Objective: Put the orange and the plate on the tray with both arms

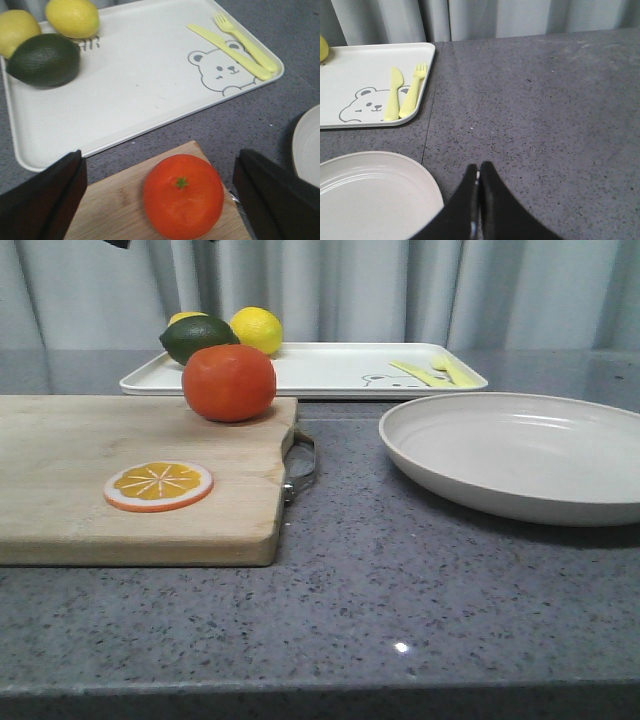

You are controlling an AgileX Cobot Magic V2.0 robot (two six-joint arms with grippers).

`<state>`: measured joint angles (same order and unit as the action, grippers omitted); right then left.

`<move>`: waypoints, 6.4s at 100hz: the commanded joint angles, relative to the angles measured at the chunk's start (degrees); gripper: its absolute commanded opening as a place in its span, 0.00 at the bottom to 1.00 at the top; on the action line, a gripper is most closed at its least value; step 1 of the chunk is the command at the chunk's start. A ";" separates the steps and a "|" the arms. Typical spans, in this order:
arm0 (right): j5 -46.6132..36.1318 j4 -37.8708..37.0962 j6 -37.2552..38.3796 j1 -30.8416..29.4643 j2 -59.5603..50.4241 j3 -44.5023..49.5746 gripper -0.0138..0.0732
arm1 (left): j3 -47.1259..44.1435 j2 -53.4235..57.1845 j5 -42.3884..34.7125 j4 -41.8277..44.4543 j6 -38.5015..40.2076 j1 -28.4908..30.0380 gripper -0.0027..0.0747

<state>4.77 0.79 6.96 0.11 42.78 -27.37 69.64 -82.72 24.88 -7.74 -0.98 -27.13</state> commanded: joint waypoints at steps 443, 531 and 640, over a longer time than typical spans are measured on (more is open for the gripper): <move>3.89 -0.38 -0.01 0.50 0.00 -2.63 0.09 | -3.02 15.80 5.47 -6.34 -2.82 -5.77 0.01; 34.23 4.54 -0.91 2.76 21.32 -25.95 0.62 | -37.79 54.33 0.48 -6.11 -0.95 -1.56 0.01; 46.20 9.53 -2.06 2.76 42.48 -36.86 0.38 | -37.92 54.33 0.48 -6.11 -0.95 -1.56 0.01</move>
<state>51.96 9.68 5.56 2.80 87.09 -62.34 30.10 -28.25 29.93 -13.26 -2.40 -28.81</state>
